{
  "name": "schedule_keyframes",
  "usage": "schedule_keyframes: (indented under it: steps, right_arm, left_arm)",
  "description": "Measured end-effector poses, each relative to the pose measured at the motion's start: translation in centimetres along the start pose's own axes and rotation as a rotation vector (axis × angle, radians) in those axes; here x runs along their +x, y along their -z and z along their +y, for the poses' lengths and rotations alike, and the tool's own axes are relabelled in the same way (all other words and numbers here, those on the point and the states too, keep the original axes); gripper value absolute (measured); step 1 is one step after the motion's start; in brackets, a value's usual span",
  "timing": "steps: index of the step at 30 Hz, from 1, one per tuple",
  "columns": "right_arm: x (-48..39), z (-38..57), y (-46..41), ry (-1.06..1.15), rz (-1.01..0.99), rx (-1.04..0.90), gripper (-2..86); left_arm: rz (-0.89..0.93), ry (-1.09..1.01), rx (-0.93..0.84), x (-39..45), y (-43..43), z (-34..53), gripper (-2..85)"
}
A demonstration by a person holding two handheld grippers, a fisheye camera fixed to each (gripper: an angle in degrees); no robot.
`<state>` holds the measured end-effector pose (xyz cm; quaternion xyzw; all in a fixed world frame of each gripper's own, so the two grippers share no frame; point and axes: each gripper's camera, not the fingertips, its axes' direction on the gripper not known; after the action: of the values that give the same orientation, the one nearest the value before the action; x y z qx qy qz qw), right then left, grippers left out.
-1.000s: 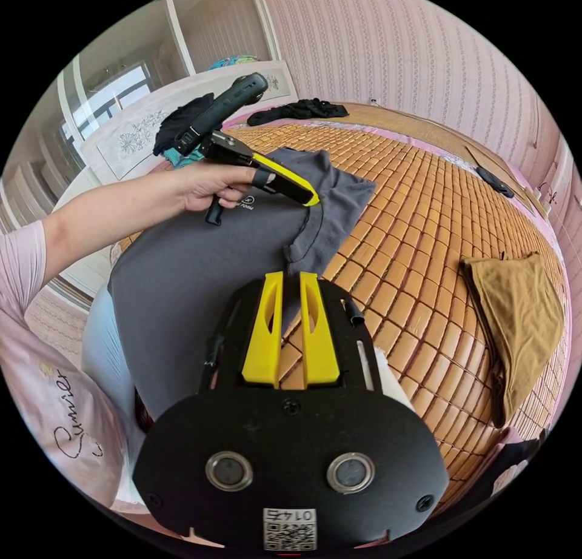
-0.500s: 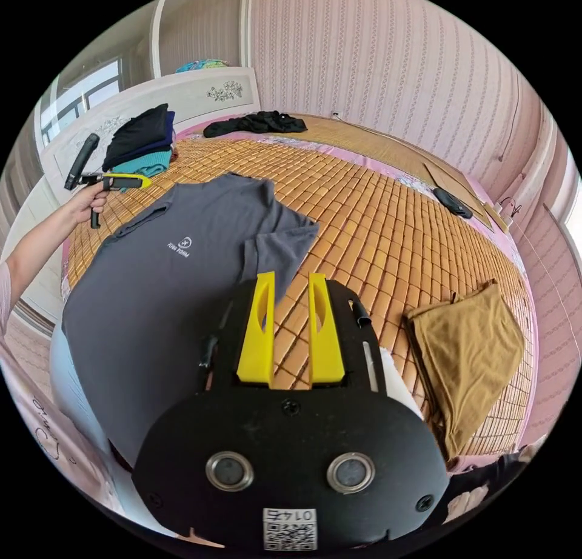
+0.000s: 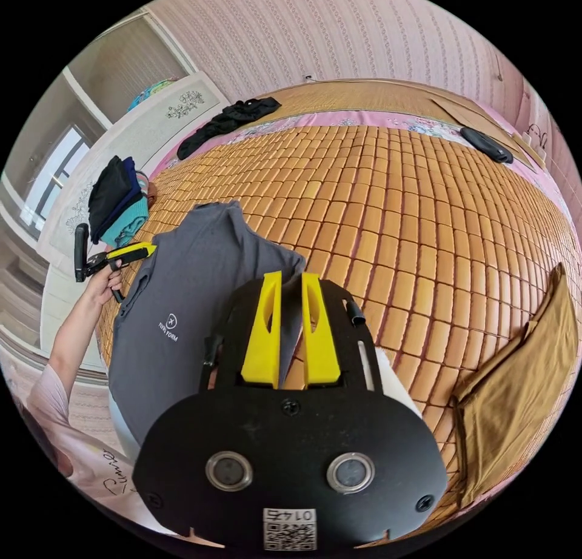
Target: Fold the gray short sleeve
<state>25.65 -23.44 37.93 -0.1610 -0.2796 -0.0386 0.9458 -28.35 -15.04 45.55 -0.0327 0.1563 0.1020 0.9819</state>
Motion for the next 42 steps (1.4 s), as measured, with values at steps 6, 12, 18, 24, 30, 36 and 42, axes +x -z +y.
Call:
schedule_keyframes:
  steps: [6,12,18,24,30,36,42]
  right_arm:
    - [0.6,-0.8,1.8,-0.024,-0.009,0.013,1.2]
    - [-0.4,-2.5,5.4,-0.046,0.082,0.128,0.6]
    - [-2.5,-4.0,6.8,-0.007,0.156,0.165,0.3]
    - [-1.8,-3.9,10.4,-0.091,0.148,0.307,0.3]
    - [-1.8,-4.0,11.5,-0.074,0.099,0.268,0.4]
    - [-1.4,-0.8,9.4,-0.029,0.033,0.21,0.5]
    - [-1.4,4.7,11.1,0.053,-0.016,0.231,0.4]
  left_arm:
    - [-0.01,0.045,0.067,-1.3,2.7,-0.2,-0.6]
    - [0.034,0.107,0.191,-1.7,6.0,-1.6,-0.9]
    - [-0.018,0.056,0.292,-0.2,9.9,-2.6,-1.0]
    - [-0.047,0.167,0.408,-1.6,13.1,-2.9,-1.0]
    - [0.008,0.108,0.349,-1.6,13.4,-3.0,-1.0]
    - [0.068,0.08,0.282,-1.8,12.2,-0.3,-0.9]
    - [0.132,0.008,0.283,-1.9,14.2,4.8,-0.9]
